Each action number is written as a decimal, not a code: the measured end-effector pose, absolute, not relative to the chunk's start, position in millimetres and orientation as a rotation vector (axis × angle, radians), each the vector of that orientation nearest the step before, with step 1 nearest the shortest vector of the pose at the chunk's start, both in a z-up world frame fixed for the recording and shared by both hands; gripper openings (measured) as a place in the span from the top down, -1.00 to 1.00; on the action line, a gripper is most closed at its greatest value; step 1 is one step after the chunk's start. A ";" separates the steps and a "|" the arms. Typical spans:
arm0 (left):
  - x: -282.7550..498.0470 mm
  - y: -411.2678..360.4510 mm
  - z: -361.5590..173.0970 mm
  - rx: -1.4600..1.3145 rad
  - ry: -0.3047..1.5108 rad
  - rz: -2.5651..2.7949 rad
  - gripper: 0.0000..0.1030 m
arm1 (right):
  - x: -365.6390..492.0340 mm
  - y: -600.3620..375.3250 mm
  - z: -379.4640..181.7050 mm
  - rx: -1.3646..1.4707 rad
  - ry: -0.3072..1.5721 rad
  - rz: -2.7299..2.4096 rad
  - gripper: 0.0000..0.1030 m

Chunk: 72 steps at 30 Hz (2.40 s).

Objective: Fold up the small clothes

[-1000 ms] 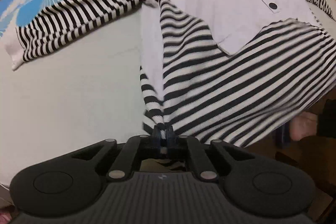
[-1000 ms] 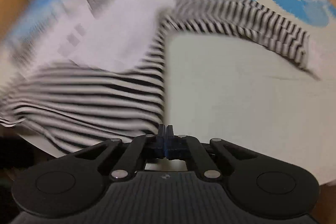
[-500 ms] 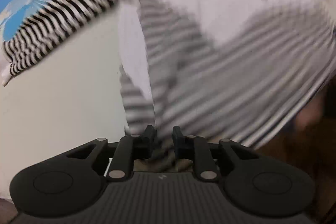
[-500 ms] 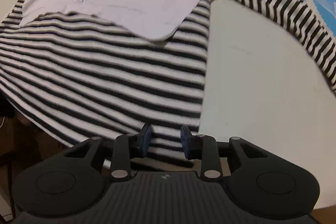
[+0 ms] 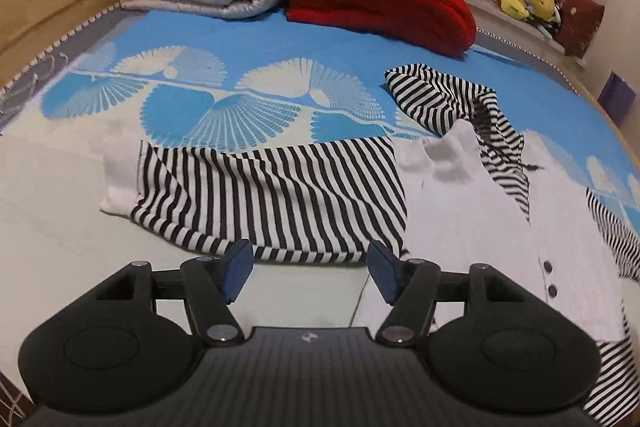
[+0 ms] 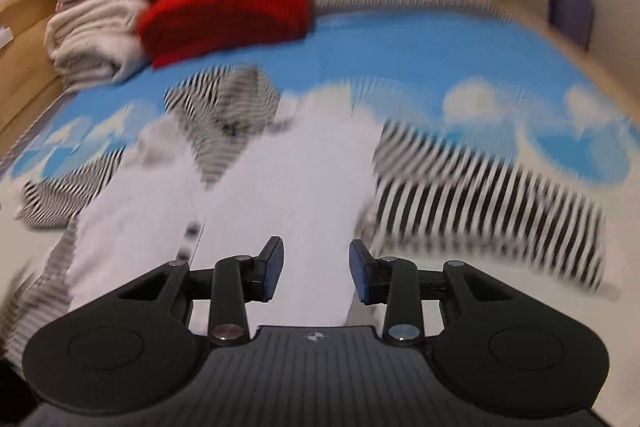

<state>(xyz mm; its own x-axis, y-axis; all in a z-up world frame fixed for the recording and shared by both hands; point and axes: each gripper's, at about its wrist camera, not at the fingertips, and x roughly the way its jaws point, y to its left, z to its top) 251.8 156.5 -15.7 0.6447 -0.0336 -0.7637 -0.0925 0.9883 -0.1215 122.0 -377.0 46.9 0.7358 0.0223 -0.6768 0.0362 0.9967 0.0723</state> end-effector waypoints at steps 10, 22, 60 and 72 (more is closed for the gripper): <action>283.8 181.4 -31.4 -0.078 0.848 0.134 -0.49 | 180.3 -301.5 97.1 0.024 0.422 -0.078 -0.11; 314.4 292.4 -85.3 -0.466 0.962 0.335 -0.28 | 246.4 -275.3 44.4 0.107 0.627 -0.014 0.11; 342.0 -13.8 6.9 -0.406 0.783 -0.318 0.88 | 276.3 -302.1 1.2 0.396 0.855 0.023 0.90; 385.8 -19.3 -42.0 -0.249 0.920 -0.131 0.52 | 302.7 -297.5 -50.2 0.522 1.034 -0.023 0.43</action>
<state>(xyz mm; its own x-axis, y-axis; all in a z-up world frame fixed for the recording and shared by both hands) 385.8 -19.3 -42.0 0.6007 -0.2180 -0.7692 0.0059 0.9633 -0.2684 302.7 -297.5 -50.2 0.5223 0.2228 -0.8231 0.2589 0.8783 0.4020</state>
